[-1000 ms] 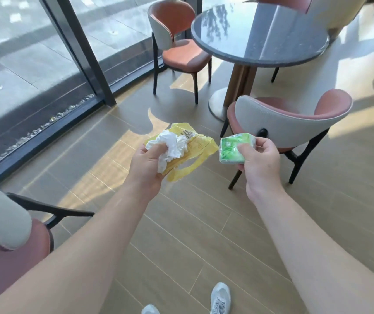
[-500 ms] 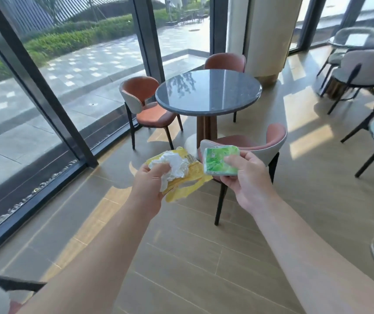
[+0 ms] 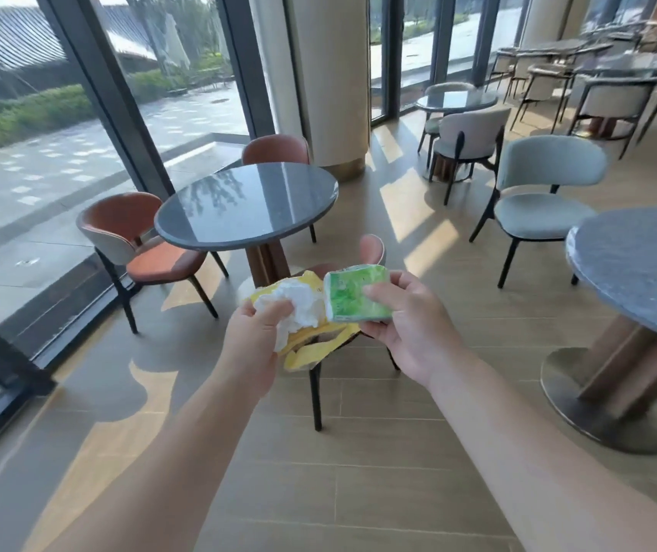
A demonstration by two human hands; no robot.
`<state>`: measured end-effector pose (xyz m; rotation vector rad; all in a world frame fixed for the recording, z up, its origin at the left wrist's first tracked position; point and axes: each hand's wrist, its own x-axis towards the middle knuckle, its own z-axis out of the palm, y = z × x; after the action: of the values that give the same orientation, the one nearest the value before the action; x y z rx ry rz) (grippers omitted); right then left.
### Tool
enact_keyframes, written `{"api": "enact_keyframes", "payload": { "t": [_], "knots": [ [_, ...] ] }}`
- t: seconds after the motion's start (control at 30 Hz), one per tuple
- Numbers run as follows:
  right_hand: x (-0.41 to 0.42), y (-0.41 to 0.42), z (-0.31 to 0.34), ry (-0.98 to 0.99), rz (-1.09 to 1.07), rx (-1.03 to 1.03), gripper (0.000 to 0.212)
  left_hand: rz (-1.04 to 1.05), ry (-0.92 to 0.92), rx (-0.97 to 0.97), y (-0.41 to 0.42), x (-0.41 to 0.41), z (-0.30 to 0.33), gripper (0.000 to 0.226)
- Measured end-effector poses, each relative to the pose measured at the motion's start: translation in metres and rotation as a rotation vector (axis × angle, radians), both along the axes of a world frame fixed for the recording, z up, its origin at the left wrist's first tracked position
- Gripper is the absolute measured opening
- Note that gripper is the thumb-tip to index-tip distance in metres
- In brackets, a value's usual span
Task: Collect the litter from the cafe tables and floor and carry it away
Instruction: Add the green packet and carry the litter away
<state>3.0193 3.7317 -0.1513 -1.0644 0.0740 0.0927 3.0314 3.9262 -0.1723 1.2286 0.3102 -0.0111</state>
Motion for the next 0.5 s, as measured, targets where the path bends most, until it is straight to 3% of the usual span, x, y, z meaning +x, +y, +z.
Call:
{"api": "enact_keyframes", "payload": {
  "t": [0.1, 0.2, 0.4, 0.5],
  "knots": [
    [0.007, 0.004, 0.003, -0.039, -0.013, -0.032, 0.014, -0.116, -0.024, 0.036, -0.018, 0.013, 0.0, 0.031],
    [0.019, 0.014, -0.002, -0.023, -0.087, -0.153, 0.009, -0.261, -0.053, 0.043, -0.027, 0.031, -0.002, 0.056],
    [0.062, 0.039, -0.011, 0.039, -0.279, -0.4, 0.01, -0.418, -0.072, -0.075, -0.01, 0.087, -0.013, 0.035],
    [0.088, 0.06, -0.011, 0.073, -0.341, -0.451, 0.014, -0.492, -0.025, -0.11, 0.008, 0.117, -0.014, 0.049]
  ]
}}
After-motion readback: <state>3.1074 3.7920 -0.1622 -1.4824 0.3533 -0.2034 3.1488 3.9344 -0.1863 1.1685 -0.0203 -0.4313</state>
